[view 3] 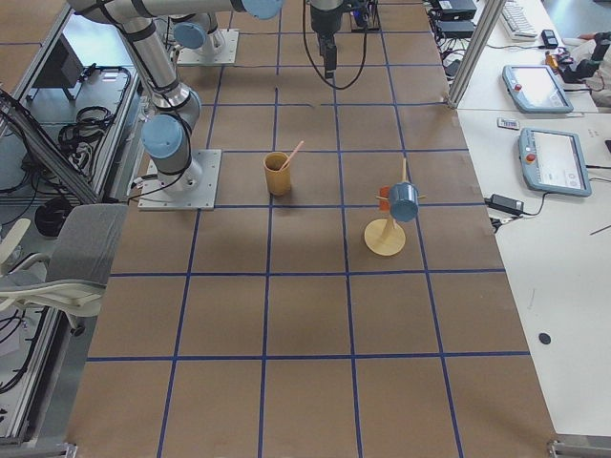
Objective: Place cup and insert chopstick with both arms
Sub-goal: 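Move the left gripper above the light-blue cup while the right gripper lifts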
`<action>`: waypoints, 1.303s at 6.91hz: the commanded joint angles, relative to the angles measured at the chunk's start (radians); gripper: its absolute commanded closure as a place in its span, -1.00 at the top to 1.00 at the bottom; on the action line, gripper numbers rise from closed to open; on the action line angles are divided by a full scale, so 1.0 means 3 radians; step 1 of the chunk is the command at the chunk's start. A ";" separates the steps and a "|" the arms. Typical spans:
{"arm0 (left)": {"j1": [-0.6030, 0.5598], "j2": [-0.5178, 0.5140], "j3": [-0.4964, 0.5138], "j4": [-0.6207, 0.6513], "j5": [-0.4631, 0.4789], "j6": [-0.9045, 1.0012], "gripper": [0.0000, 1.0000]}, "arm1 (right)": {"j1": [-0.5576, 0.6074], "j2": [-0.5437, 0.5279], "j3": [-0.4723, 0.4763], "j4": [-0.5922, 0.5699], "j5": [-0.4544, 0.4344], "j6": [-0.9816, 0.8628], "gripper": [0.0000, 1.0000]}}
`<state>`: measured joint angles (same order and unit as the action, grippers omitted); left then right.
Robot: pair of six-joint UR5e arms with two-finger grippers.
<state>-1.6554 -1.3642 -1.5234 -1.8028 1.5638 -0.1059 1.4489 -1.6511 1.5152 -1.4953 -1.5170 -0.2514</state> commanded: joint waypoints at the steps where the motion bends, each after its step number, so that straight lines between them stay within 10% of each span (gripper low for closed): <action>1: -0.0004 -0.0014 0.0000 0.0016 -0.0002 0.0000 1.00 | 0.0008 0.0007 0.0021 -0.0016 -0.0031 -0.0006 1.00; 9: 0.0047 -0.0044 0.0001 0.0001 -0.0007 0.0005 1.00 | 0.0008 0.0002 0.0088 -0.0016 -0.0056 -0.0006 1.00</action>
<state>-1.6474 -1.3703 -1.5219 -1.7997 1.5613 -0.1055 1.4507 -1.6504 1.5402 -1.5004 -1.5337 -0.2526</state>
